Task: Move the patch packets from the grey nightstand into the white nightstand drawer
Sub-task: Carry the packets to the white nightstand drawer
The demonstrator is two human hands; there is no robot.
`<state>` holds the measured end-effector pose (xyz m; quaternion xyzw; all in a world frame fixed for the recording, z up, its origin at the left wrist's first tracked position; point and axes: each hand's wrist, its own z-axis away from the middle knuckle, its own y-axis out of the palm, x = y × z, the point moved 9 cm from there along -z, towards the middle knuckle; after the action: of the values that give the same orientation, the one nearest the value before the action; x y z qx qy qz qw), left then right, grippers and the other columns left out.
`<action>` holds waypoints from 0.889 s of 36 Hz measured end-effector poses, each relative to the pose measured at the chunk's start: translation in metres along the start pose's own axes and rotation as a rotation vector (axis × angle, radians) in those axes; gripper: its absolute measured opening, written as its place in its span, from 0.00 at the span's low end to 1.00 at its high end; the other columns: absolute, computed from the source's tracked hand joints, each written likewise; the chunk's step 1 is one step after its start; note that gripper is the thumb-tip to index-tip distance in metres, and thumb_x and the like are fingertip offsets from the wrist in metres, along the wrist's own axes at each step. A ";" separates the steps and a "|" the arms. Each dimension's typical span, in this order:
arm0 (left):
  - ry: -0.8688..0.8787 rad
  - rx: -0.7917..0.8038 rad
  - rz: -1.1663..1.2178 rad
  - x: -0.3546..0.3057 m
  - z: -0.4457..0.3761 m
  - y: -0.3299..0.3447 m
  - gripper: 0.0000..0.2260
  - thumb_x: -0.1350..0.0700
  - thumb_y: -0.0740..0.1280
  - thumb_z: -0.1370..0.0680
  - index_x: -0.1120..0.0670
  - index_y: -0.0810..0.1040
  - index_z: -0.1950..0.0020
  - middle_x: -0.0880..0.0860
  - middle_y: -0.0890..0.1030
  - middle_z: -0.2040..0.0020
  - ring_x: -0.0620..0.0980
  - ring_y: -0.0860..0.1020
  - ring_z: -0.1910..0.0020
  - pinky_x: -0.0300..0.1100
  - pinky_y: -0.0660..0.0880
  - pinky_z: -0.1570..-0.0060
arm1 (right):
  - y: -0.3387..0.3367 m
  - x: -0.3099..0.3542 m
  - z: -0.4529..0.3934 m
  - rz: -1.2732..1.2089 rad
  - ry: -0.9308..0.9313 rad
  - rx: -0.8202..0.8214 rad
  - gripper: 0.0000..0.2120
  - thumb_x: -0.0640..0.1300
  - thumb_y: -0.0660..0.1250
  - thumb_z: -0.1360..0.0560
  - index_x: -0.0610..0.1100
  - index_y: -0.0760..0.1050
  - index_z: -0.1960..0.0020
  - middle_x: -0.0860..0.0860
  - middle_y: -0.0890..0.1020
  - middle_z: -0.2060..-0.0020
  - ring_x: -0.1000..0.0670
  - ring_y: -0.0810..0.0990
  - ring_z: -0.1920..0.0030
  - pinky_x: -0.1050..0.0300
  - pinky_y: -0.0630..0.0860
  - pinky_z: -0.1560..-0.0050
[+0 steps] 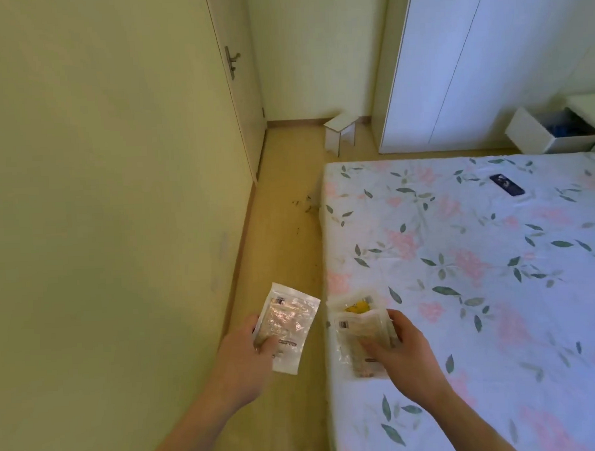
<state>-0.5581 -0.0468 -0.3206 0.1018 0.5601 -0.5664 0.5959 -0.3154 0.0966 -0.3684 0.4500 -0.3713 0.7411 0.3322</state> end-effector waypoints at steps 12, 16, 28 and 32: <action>0.195 0.155 -0.073 -0.066 -0.129 -0.010 0.11 0.56 0.66 0.19 0.38 0.74 0.46 0.38 0.81 0.51 0.37 0.80 0.54 0.44 0.82 0.50 | -0.016 0.047 -0.077 -0.100 0.012 -0.222 0.13 0.43 0.76 0.24 0.49 0.79 0.41 0.54 0.85 0.58 0.58 0.83 0.63 0.66 0.77 0.64; 0.223 0.173 -0.077 -0.090 -0.191 -0.015 0.10 0.57 0.66 0.19 0.42 0.76 0.44 0.39 0.82 0.51 0.35 0.80 0.56 0.36 0.80 0.57 | -0.022 0.060 -0.129 -0.120 0.006 -0.279 0.12 0.43 0.74 0.24 0.51 0.78 0.43 0.54 0.86 0.55 0.61 0.84 0.61 0.69 0.77 0.66; 0.231 0.189 -0.041 -0.192 -0.414 -0.017 0.13 0.61 0.66 0.19 0.41 0.75 0.47 0.40 0.82 0.50 0.40 0.81 0.51 0.27 0.75 0.61 | -0.040 0.121 -0.345 -0.211 0.018 -0.271 0.13 0.41 0.75 0.24 0.51 0.78 0.42 0.54 0.87 0.54 0.52 0.87 0.53 0.57 0.84 0.58; 0.211 0.165 -0.033 -0.220 -0.471 -0.028 0.12 0.60 0.67 0.19 0.42 0.76 0.45 0.40 0.82 0.50 0.41 0.81 0.51 0.29 0.74 0.61 | -0.053 0.156 -0.411 -0.169 0.006 -0.257 0.14 0.41 0.75 0.24 0.48 0.78 0.40 0.52 0.86 0.53 0.54 0.86 0.55 0.61 0.81 0.60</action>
<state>-0.7815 0.4228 -0.2995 0.2002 0.5727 -0.6066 0.5137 -0.5031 0.4972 -0.3435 0.4310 -0.4231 0.6584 0.4492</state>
